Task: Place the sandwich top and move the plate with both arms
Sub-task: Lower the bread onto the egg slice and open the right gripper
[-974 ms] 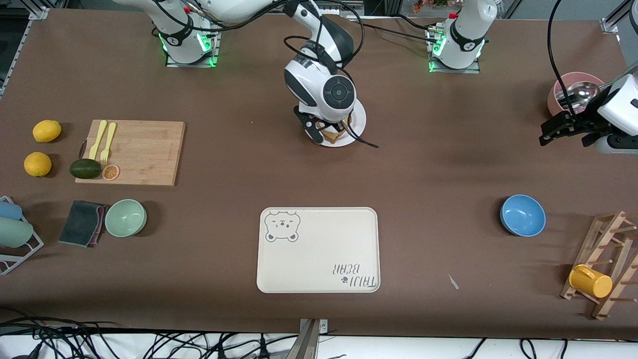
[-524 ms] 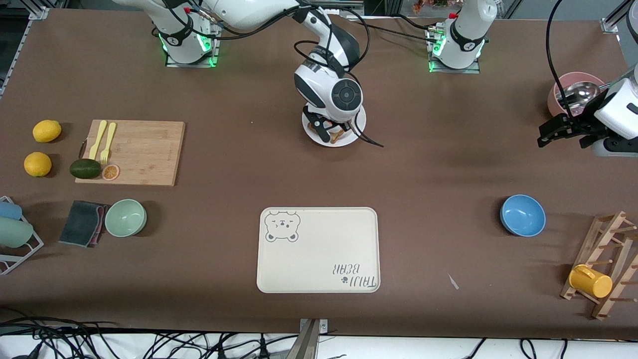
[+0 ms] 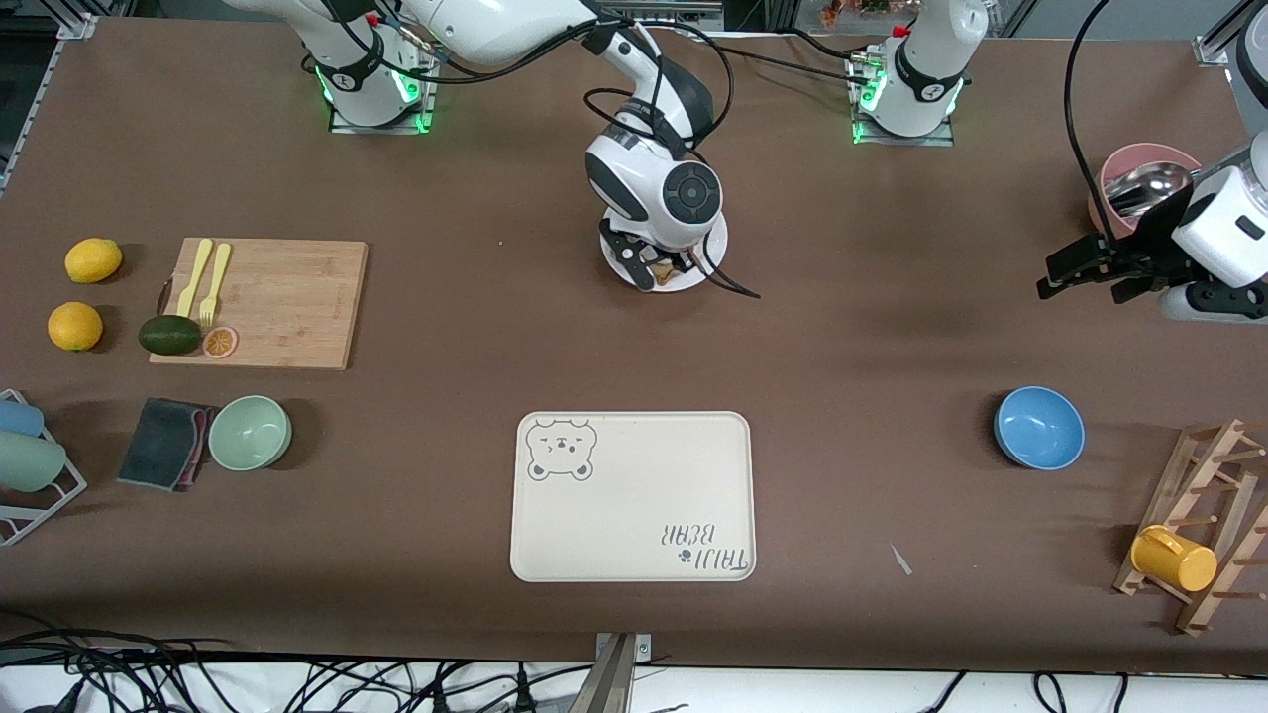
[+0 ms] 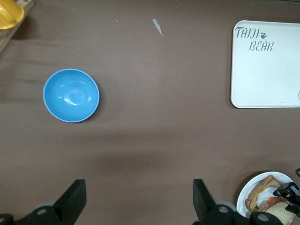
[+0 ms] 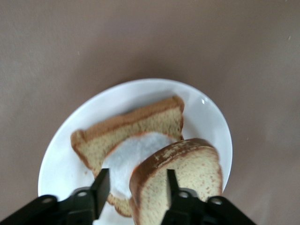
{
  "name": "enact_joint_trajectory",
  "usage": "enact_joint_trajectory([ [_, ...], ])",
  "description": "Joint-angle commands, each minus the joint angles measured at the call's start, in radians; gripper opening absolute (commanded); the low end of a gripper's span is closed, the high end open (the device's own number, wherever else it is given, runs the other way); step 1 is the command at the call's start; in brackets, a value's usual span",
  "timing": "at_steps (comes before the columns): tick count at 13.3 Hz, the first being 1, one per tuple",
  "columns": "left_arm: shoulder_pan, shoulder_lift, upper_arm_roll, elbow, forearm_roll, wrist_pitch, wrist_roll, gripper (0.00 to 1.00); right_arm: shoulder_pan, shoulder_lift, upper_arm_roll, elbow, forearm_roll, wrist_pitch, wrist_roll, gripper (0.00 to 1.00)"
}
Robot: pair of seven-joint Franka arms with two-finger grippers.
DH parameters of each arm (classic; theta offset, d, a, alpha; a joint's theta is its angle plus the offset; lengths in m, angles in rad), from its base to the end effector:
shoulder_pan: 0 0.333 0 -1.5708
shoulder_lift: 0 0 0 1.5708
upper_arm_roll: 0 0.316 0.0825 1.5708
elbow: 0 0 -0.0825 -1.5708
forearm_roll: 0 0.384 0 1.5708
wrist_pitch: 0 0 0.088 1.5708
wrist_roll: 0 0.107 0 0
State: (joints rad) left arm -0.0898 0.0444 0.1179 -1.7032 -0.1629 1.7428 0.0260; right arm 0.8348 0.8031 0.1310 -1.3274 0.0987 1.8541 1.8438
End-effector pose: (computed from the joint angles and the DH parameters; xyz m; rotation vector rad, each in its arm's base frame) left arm 0.5768 0.0003 0.5526 2.9860 0.0452 -0.0003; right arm 0.4132 0.5775 0.2367 2.5707 -1.3148 -0.3371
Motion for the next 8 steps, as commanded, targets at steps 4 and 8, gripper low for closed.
enact_joint_trajectory([
  [4, 0.025, 0.080, 0.006, -0.015, -0.154, 0.000, 0.090, 1.00, -0.002, -0.013, -0.088, 0.131, -0.020, -0.199, -0.061, 0.67],
  [8, 0.062, 0.113, 0.006, -0.099, -0.330, -0.006, 0.276, 1.00, 0.001, -0.073, -0.198, 0.143, -0.022, -0.240, -0.245, 0.71],
])
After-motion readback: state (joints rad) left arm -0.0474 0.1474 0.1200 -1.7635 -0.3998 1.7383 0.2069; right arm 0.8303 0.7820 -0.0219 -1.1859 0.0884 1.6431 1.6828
